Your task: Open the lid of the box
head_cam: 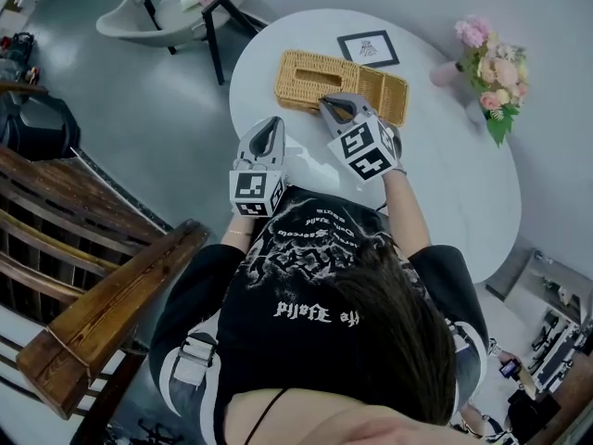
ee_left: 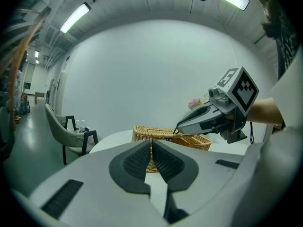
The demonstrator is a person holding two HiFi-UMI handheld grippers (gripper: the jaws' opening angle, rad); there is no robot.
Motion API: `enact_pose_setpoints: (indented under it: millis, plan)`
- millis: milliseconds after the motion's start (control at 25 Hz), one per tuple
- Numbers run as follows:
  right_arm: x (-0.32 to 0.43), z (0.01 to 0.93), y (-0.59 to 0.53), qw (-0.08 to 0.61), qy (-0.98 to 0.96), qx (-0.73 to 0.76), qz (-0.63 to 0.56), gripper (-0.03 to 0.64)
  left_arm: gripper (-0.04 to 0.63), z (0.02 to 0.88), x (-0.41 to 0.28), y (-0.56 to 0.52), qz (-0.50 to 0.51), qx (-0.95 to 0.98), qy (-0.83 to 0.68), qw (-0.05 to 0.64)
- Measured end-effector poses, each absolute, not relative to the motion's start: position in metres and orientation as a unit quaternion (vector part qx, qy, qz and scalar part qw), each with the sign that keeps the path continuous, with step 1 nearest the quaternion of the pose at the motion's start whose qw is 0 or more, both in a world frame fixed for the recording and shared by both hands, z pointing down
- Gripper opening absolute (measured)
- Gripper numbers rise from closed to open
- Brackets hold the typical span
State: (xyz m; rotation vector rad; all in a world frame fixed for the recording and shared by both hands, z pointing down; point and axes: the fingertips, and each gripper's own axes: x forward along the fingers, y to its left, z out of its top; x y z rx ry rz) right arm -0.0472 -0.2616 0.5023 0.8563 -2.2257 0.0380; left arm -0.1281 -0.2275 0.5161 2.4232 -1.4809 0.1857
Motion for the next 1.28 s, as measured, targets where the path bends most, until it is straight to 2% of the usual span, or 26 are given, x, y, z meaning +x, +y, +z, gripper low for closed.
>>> enact_pose_setpoints:
  millis: [640, 1280]
  plan:
    - [-0.044, 0.474, -0.279, 0.403, -0.868, 0.289, -0.029, 0.035, 0.028, 0.521, -0.122, -0.224, 0.060, 0.847, -0.504, 0.160]
    - [-0.036, 0.448, -0.301, 0.399, -0.873, 0.278, -0.049, 0.035, 0.028, 0.521, -0.111, -0.224, 0.066, 0.849, -0.502, 0.150]
